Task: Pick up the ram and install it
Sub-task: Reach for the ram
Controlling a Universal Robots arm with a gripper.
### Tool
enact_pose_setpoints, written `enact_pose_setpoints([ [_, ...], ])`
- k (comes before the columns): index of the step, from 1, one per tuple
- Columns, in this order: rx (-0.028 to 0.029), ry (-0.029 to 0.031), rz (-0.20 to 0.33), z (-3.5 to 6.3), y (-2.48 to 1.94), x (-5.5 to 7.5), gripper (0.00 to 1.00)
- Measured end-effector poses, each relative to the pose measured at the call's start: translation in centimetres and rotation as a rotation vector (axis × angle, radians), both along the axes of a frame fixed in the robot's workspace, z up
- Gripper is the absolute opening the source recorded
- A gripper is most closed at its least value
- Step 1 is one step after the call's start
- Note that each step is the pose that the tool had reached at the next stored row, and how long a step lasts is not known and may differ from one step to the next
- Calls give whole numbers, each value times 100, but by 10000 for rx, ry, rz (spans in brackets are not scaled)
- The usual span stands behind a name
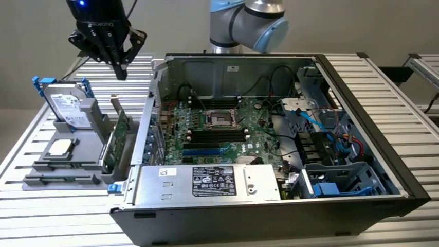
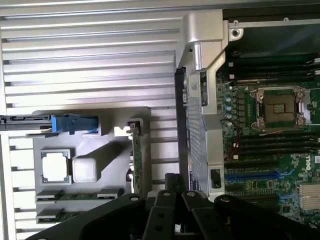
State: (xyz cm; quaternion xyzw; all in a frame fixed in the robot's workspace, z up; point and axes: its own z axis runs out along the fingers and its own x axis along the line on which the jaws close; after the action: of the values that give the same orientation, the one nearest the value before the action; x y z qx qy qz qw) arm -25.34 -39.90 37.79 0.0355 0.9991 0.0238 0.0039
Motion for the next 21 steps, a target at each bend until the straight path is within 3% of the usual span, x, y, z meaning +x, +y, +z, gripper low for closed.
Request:
enact_pose_setpoints([
  [6,0,69,0,-53,-2,-275,11],
  [12,0,175,0,-122,-16,-545,11],
  [17,0,226,-1,-178,-55,-714,11],
  [21,-1,243,2,-209,-115,-811,11],
])
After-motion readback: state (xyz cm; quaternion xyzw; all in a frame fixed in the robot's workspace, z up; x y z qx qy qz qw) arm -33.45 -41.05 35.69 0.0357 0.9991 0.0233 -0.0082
